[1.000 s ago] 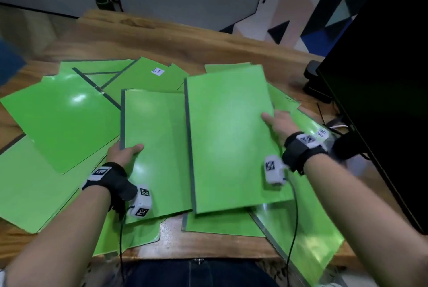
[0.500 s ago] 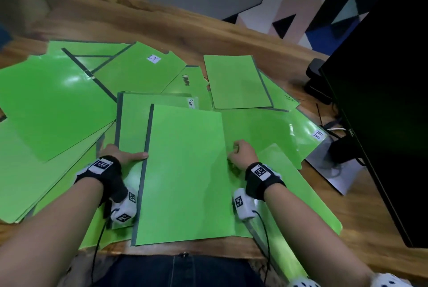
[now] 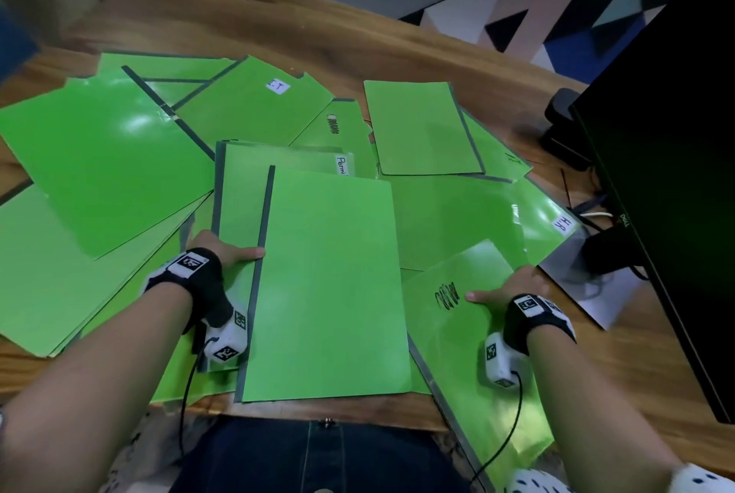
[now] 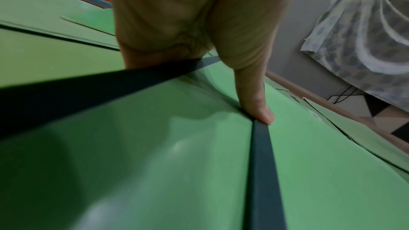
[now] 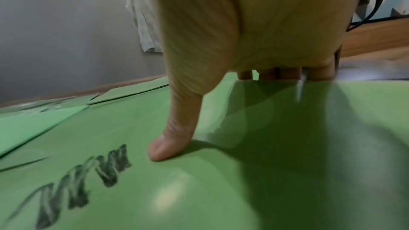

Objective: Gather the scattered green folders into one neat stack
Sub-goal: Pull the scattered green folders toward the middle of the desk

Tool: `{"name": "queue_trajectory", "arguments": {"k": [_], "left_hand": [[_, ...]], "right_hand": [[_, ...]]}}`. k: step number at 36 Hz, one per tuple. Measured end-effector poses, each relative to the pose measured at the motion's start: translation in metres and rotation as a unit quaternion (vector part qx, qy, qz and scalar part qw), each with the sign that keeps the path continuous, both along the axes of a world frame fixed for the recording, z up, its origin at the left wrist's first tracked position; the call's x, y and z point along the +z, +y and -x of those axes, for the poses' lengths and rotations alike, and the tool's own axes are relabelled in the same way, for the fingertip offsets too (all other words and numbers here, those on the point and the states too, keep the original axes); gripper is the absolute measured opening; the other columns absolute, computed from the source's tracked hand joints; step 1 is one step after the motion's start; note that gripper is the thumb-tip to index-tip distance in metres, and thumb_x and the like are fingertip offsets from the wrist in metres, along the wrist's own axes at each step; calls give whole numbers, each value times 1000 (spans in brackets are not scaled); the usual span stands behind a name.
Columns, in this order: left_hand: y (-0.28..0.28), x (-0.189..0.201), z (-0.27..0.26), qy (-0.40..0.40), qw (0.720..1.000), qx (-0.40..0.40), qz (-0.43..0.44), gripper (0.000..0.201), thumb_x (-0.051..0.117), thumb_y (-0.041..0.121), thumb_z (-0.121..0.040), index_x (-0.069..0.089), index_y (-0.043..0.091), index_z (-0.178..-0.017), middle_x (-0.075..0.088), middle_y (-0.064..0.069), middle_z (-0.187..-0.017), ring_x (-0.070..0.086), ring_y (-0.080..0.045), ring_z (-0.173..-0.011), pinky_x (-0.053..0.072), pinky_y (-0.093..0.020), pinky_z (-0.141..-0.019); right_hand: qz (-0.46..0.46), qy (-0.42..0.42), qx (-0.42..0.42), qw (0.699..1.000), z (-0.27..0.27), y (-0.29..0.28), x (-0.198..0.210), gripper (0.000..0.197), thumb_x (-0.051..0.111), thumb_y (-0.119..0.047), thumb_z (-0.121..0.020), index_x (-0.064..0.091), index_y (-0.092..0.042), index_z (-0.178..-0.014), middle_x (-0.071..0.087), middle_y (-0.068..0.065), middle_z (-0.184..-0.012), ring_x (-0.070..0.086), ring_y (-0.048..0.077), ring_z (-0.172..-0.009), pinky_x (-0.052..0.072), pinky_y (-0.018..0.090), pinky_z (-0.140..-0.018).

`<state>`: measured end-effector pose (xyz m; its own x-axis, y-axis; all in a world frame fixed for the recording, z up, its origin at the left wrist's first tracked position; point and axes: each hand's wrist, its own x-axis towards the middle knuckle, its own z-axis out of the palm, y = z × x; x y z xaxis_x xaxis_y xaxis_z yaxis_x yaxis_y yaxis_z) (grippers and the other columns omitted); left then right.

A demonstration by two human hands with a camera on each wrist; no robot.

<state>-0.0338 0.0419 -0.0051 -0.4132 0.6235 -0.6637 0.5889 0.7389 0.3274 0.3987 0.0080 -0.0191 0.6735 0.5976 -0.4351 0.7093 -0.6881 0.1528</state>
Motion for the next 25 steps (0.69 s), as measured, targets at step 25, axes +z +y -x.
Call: {"name": "queue_trajectory", "arguments": {"k": [25], "left_hand": [[2, 2, 1, 22, 999, -44, 21, 95, 75, 52, -69, 37, -4, -136, 51, -20, -130, 47, -28, -86, 41, -35, -69]], "right_hand": [[-234, 64, 99, 965, 84, 117, 185, 70, 85, -51, -57, 58, -7, -105, 63, 15, -113, 62, 34, -99, 49, 46, -90]]}}
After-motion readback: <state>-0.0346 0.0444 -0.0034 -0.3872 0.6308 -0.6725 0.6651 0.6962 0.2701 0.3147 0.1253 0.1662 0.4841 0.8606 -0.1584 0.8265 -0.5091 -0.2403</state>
